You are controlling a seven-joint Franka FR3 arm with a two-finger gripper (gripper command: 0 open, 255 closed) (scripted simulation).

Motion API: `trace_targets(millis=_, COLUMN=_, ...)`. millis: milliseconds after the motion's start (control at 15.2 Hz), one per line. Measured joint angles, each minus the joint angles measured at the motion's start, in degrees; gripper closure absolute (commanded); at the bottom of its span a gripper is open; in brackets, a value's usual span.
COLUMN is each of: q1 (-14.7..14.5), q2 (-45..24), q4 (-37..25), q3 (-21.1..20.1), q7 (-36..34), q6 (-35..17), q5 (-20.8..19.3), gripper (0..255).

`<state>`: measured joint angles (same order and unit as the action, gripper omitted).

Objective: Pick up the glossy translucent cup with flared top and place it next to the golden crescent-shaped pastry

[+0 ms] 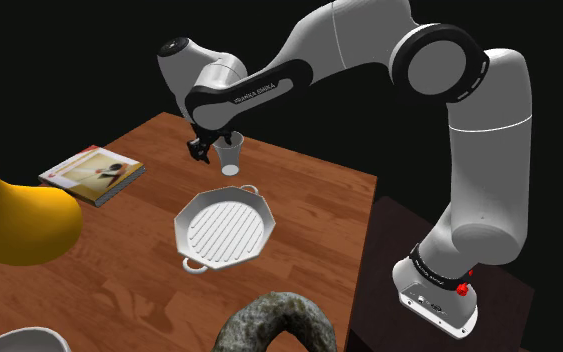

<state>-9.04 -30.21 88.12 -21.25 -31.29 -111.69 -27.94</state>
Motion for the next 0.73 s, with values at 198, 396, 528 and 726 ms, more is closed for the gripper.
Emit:
trace_targets(millis=198, q1=0.01, q2=0.01, q4=0.03, q3=0.0, q7=0.0, q6=-0.04, q5=-0.01, gripper=0)
trace_targets(millis=396, q1=0.01, q2=0.0, q4=0.03, q3=0.0, q7=0.0, q6=-0.04, q5=-0.01, gripper=255)
trace_targets(millis=528, q1=0.01, q2=0.01, q4=0.03, q3=0.0, q7=0.0, q6=-0.04, q5=0.0, gripper=255)
trace_targets(millis=726, q1=0.01, q2=0.01, q4=0.03, q3=0.0, q7=0.0, q6=-0.04, q5=0.0, gripper=255)
